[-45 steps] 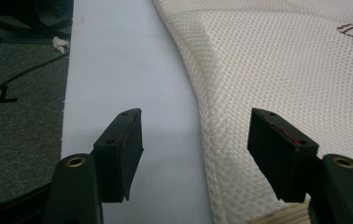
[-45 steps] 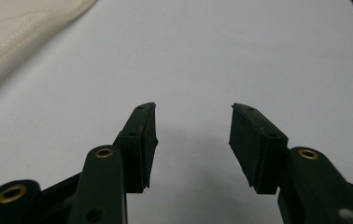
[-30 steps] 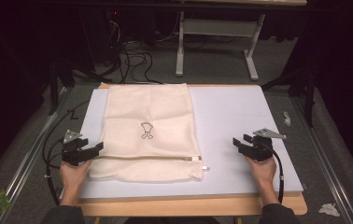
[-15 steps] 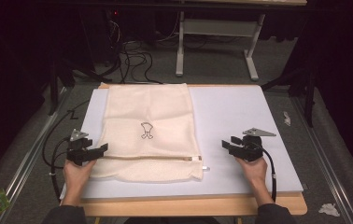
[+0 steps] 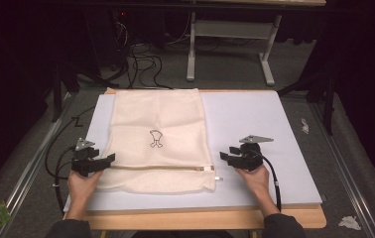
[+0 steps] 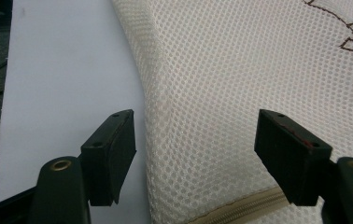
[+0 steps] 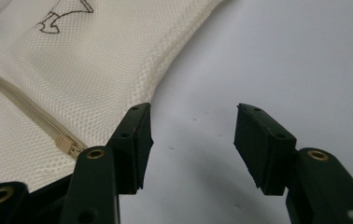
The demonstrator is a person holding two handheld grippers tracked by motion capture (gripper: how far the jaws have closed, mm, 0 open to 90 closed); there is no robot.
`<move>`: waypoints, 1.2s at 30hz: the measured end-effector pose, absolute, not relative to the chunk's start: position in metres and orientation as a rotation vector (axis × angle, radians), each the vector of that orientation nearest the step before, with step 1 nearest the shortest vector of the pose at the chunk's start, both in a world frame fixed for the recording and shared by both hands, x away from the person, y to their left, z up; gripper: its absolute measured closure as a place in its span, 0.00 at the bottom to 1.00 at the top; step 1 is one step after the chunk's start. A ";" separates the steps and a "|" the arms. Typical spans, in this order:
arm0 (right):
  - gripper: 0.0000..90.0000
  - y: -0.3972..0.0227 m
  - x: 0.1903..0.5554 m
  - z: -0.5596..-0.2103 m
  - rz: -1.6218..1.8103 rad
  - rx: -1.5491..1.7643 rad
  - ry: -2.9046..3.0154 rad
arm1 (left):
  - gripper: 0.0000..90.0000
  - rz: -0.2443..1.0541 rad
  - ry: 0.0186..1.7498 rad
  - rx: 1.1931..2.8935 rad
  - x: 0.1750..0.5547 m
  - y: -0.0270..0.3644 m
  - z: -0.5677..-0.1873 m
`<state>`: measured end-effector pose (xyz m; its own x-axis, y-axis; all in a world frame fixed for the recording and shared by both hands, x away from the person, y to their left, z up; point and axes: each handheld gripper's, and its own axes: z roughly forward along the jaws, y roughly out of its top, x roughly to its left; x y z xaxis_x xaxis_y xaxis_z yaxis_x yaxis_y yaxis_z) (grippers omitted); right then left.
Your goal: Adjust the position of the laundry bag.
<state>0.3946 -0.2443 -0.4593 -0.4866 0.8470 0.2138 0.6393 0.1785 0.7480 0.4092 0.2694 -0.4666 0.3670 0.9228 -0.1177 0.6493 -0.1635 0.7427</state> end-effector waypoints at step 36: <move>0.97 -0.194 0.420 -0.473 1.162 1.497 2.429 | 0.99 0.450 1.457 1.998 0.423 0.266 -0.465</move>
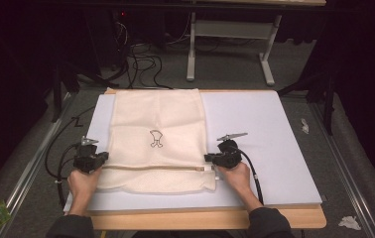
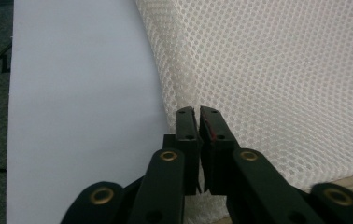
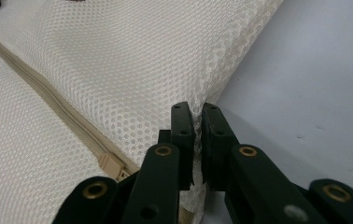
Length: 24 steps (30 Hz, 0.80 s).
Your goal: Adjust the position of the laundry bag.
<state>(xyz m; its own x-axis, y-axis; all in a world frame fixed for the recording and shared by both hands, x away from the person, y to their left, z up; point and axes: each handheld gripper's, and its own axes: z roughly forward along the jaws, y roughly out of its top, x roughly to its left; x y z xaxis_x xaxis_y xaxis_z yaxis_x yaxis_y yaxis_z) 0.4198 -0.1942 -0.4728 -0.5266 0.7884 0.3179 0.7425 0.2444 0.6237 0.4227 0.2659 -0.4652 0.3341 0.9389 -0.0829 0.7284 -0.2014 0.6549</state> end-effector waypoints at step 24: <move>0.99 -0.243 0.418 -0.442 1.090 1.528 2.385 | 1.00 0.318 1.308 1.966 0.437 0.220 -0.436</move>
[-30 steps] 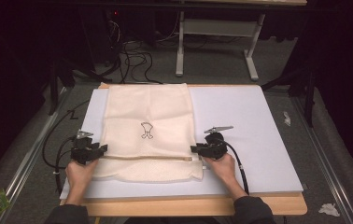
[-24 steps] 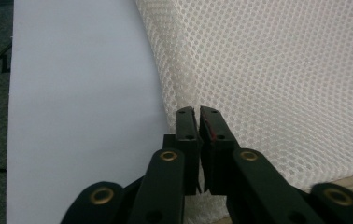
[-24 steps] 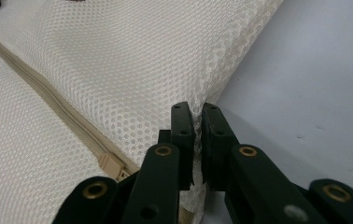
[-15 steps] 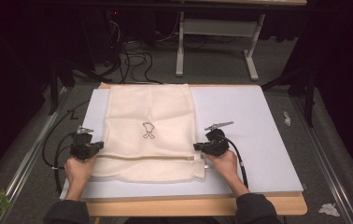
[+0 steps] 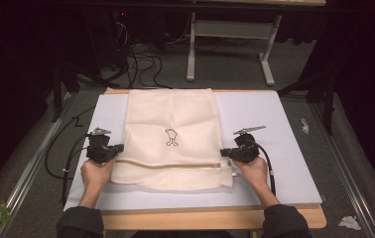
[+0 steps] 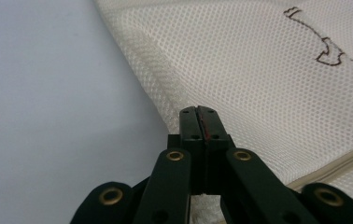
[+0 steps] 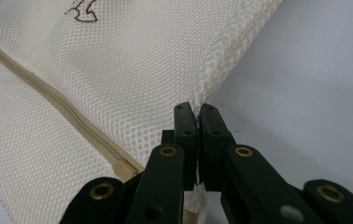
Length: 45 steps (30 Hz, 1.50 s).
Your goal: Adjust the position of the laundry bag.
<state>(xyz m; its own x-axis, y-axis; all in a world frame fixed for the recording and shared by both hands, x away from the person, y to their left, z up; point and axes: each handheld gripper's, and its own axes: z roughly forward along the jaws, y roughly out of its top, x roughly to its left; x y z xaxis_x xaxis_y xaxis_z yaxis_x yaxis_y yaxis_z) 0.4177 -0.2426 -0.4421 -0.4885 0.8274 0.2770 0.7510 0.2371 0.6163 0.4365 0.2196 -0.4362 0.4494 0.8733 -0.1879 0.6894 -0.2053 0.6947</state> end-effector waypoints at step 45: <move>0.80 -0.316 0.399 -0.454 1.000 1.634 2.202 | 0.94 0.317 1.159 1.987 0.432 0.159 -0.461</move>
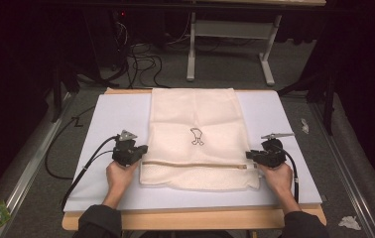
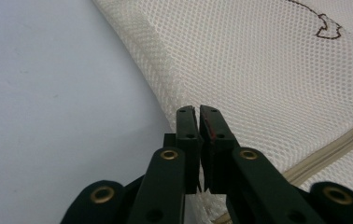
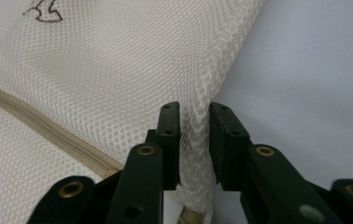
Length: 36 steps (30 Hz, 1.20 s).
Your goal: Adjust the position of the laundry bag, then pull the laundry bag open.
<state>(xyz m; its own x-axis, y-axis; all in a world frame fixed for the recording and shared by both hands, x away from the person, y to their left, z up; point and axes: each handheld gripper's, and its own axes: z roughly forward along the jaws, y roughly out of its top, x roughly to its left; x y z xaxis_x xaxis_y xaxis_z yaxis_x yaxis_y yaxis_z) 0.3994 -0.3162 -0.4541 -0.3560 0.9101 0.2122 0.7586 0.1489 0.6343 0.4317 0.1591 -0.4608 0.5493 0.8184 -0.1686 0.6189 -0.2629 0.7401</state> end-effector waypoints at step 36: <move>0.51 -0.315 0.399 -0.446 1.006 1.830 2.165 | 0.48 0.569 1.176 1.915 0.388 0.196 -0.483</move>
<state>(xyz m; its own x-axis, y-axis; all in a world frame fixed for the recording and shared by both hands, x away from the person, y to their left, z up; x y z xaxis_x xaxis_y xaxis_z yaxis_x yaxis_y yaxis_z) 0.3991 -0.3150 -0.4460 -0.2542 0.9163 0.3095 0.8272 0.0402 0.5604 0.3883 0.1964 -0.4834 0.4663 0.8841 -0.0317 0.5241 -0.2472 0.8150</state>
